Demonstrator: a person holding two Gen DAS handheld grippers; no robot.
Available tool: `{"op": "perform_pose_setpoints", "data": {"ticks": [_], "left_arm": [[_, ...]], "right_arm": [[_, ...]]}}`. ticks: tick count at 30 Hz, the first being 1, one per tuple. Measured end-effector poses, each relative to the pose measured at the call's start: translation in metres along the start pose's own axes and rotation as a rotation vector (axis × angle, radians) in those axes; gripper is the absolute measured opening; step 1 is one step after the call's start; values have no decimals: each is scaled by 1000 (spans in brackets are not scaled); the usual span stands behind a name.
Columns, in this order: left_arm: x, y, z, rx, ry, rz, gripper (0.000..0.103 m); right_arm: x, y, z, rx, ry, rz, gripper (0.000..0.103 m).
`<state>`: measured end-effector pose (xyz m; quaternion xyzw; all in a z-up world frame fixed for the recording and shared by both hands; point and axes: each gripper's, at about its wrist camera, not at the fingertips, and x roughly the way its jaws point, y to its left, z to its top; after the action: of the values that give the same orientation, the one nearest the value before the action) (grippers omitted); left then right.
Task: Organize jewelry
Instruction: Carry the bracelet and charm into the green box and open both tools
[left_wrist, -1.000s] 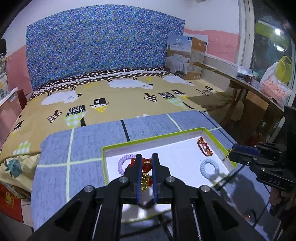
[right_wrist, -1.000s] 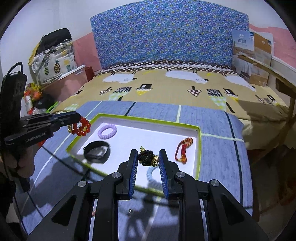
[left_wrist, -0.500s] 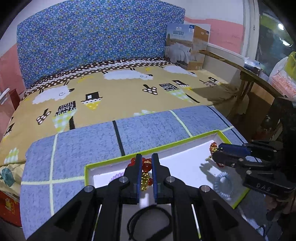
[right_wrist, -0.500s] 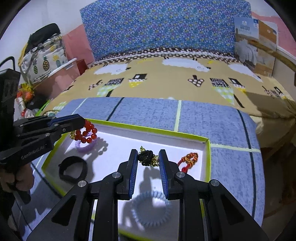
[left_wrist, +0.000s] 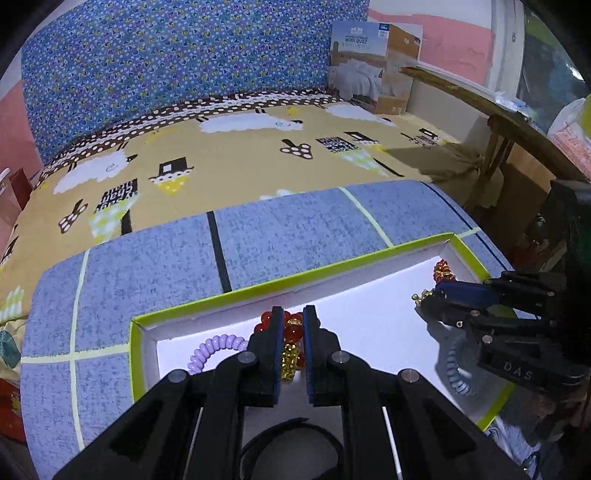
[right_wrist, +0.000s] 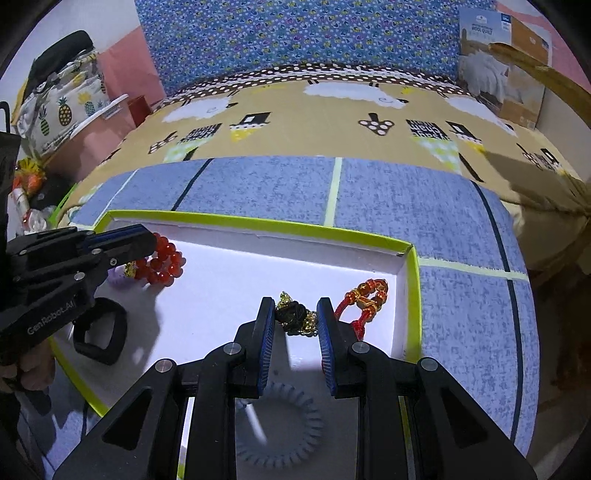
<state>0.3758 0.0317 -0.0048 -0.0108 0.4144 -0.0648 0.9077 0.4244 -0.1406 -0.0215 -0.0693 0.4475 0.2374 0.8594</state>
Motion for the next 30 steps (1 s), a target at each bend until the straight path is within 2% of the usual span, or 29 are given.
{"op": "perform_pose_setpoints", "data": {"ticks": [9, 12, 16, 23, 30], "left_arm": [[0, 1, 1, -5, 2, -21, 11], [-5, 3, -1, -9, -19, -31, 11], [-15, 7, -3, -23, -43, -47, 18], [-46, 13, -16, -42, -96, -54, 20], [-94, 12, -42, -59, -171, -55, 20]], "right_arm": [[-3, 0, 0, 0, -12, -3, 25], [-9, 0, -2, 3, -30, 4, 35], [-19, 0, -6, 8, -49, 9, 37], [-49, 4, -18, 8, -98, 31, 37], [-94, 12, -44, 12, -162, 44, 37]]}}
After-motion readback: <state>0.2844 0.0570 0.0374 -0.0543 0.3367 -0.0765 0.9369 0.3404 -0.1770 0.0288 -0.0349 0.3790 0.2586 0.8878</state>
